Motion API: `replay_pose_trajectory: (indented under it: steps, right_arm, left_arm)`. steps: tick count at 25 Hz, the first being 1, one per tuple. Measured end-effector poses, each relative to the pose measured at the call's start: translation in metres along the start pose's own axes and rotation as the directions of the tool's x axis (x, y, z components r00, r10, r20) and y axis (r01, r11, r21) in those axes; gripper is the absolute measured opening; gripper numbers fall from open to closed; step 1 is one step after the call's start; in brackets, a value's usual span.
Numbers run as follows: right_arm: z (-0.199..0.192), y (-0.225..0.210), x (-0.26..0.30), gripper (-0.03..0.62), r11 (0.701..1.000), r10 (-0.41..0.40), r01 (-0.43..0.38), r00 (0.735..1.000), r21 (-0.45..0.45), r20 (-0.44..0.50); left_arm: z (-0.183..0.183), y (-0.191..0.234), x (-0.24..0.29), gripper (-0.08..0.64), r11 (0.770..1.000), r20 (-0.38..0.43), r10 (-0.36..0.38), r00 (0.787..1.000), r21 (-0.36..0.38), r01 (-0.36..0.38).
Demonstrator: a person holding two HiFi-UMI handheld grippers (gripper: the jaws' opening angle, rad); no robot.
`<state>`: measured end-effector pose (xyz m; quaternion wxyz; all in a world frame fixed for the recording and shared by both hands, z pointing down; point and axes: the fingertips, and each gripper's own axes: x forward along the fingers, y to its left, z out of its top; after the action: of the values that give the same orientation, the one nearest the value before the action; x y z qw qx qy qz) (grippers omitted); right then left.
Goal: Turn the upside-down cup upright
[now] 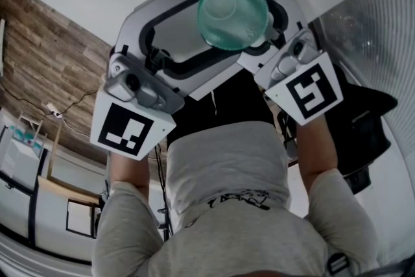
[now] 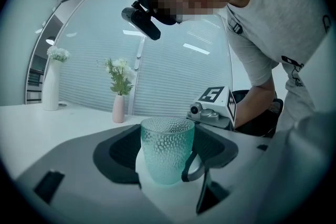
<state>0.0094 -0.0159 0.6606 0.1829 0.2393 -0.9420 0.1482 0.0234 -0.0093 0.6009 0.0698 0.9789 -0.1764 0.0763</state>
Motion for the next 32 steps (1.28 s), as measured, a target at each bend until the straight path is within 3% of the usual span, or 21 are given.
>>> replay_pose_trajectory:
  steps: [32]
  right_arm:
    - [-0.016, -0.002, 0.004, 0.36, 0.997, 0.001, -0.01, 0.992, -0.073, -0.126]
  left_arm:
    - [-0.014, -0.001, 0.002, 0.319, 1.0, -0.02, 0.02, 1.0, 0.023, -0.019]
